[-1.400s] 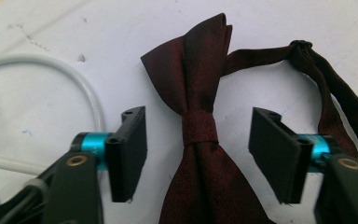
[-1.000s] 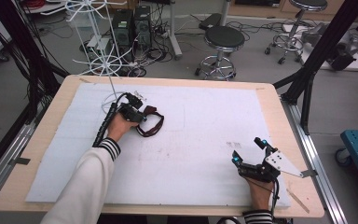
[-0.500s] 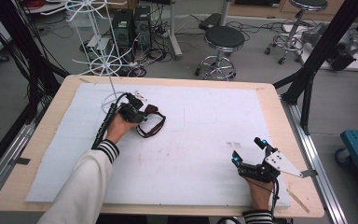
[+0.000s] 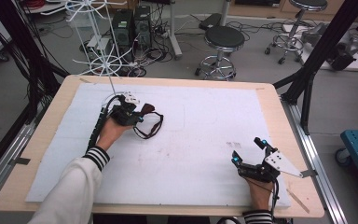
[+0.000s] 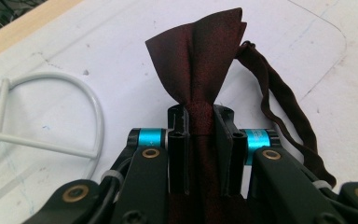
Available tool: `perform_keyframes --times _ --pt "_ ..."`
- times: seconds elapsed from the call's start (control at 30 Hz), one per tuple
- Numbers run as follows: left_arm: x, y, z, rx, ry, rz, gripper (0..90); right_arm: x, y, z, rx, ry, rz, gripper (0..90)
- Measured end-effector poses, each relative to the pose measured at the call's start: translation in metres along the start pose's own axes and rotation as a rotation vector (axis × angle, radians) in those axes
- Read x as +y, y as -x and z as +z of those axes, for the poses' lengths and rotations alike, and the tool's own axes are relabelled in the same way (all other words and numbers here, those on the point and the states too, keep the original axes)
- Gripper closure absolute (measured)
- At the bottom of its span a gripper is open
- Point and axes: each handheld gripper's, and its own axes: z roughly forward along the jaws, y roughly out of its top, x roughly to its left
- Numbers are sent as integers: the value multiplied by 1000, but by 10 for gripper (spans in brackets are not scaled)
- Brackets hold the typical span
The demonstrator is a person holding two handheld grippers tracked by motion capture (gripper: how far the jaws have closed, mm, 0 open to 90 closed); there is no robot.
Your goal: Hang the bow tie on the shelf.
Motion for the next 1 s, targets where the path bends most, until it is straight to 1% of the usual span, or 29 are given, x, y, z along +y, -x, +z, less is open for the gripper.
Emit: perform_keyframes --times 0.17,0.27,0.37,0.53,0.57,0.6,0.67,0.77,0.87,0.97,1.0 --pt "-6 0 -9 -10 26 -6 768 0 0 0 2 -1 2 12" --pt "-7 -1 -17 -9 45 -5 768 0 0 0 2 1 2 13" --pt "-8 -1 -28 -15 81 -6 769 0 0 0 1 1 1 12" --pt "-12 -3 -42 -21 111 0 770 0 0 0 1 -2 2 12" --pt "-13 -3 -45 -21 122 -8 770 0 0 0 1 1 1 12" --pt "-14 -4 -47 -22 127 -3 770 0 0 0 1 0 2 12" --pt "-17 -5 -52 -19 144 -5 770 0 0 0 0 -1 1 12" --pt "-20 -6 -60 -17 157 -7 770 0 0 0 1 1 2 13" --pt "-22 -7 -68 -27 174 -13 770 0 0 0 0 0 2 12" --pt "-26 -8 -79 -35 206 -19 771 0 -1 0 -1 2 4 13" --pt "-27 -8 -83 -28 215 -13 771 0 -1 0 -1 1 2 13"
